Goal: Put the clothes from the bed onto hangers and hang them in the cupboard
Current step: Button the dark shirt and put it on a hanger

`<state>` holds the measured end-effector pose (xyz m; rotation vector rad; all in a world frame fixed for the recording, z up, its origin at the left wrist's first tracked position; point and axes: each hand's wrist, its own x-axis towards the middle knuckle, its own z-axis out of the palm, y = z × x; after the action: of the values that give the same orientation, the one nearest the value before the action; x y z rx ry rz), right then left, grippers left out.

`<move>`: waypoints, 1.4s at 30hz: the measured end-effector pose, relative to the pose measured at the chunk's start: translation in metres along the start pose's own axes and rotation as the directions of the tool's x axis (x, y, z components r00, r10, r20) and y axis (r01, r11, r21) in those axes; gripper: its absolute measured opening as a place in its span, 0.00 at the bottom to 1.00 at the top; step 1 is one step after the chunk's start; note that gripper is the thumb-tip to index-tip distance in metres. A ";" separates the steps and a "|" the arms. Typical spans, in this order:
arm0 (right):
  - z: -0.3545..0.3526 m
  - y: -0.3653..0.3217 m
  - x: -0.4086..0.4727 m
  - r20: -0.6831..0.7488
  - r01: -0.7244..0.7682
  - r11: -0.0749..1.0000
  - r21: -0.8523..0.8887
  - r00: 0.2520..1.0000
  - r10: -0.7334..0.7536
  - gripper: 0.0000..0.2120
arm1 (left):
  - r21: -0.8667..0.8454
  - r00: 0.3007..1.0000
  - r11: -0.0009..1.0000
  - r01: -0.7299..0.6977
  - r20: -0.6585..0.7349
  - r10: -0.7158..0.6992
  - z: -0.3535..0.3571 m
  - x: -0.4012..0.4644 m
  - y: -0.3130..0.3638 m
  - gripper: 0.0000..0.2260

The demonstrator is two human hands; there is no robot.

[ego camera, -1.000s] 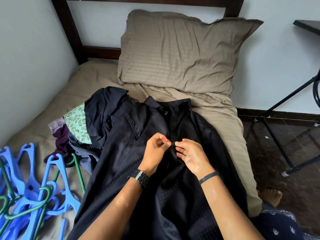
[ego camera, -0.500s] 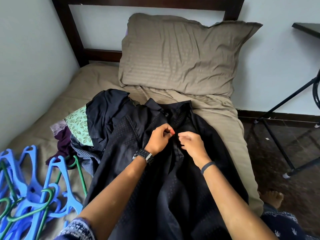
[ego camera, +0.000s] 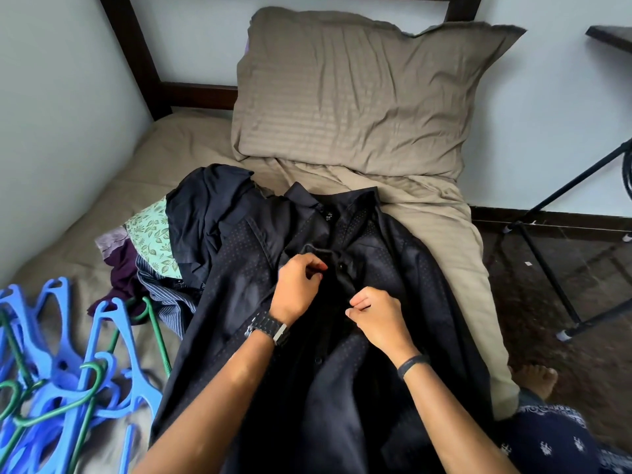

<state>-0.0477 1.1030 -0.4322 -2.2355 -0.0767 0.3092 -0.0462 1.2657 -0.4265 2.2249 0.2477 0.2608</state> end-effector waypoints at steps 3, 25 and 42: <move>0.005 0.005 0.000 -0.022 0.050 0.997 -0.056 0.998 -0.051 0.06 | -0.022 0.997 1.000 0.021 -0.073 -0.023 -0.009 -0.024 0.001 0.06; -0.005 0.018 -0.010 -0.063 -0.008 0.990 0.139 0.998 0.017 0.08 | -0.010 0.997 0.999 0.038 0.062 -0.037 0.001 -0.059 -0.013 0.07; 0.000 0.006 -0.028 -0.001 -0.111 0.845 0.523 0.991 0.130 0.06 | -0.143 0.981 0.977 0.158 0.132 -0.140 0.002 -0.067 0.000 0.18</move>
<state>-0.0755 1.0941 -0.4314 -1.7018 0.1548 0.3135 -0.1100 1.2464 -0.4345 2.0502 0.3164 0.0603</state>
